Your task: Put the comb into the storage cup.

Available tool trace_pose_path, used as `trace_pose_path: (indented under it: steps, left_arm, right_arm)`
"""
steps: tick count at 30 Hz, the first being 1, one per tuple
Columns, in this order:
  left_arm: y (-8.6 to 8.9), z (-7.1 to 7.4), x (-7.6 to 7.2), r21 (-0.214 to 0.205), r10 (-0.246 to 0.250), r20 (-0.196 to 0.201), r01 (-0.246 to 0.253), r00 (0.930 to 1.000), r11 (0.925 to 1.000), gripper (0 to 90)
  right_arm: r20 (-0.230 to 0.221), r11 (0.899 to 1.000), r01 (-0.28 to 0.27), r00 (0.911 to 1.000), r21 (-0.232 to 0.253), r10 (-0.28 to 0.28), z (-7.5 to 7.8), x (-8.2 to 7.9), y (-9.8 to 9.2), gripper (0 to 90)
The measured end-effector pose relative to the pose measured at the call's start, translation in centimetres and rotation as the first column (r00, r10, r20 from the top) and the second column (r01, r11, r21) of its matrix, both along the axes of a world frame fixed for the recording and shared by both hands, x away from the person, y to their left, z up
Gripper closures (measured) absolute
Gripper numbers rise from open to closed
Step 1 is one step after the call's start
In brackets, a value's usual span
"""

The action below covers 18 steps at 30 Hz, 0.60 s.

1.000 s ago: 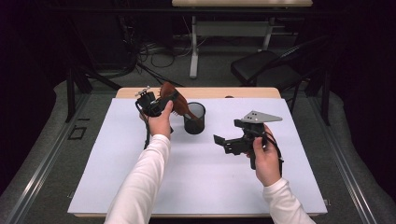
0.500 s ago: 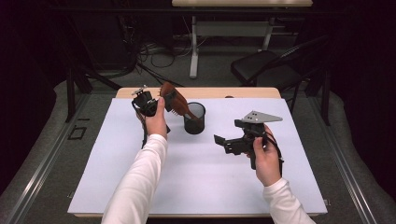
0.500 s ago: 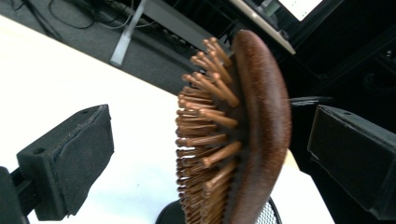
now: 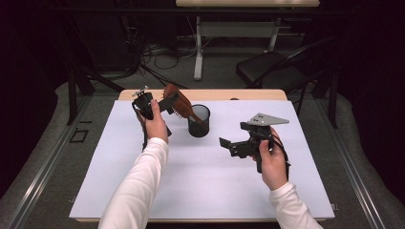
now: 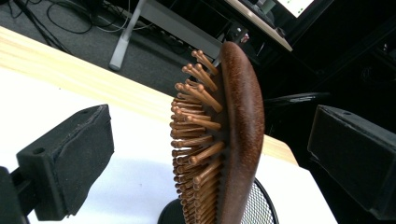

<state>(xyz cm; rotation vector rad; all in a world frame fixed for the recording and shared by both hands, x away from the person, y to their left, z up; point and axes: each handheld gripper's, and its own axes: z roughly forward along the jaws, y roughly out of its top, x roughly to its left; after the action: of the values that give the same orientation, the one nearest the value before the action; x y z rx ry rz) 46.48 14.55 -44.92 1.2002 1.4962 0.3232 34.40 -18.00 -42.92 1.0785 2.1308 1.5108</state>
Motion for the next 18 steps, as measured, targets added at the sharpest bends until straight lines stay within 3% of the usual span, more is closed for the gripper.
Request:
trace_pose_path:
  steps: [18]
  left_arm:
    - [1.7,1.8,-0.8,0.033,-0.026,0.008,0.026,0.9996,0.9991,0.5]
  right_arm:
    - [0.001,1.0,0.003,1.0,-0.003,-0.003,-0.1,0.0,-0.1,0.0]
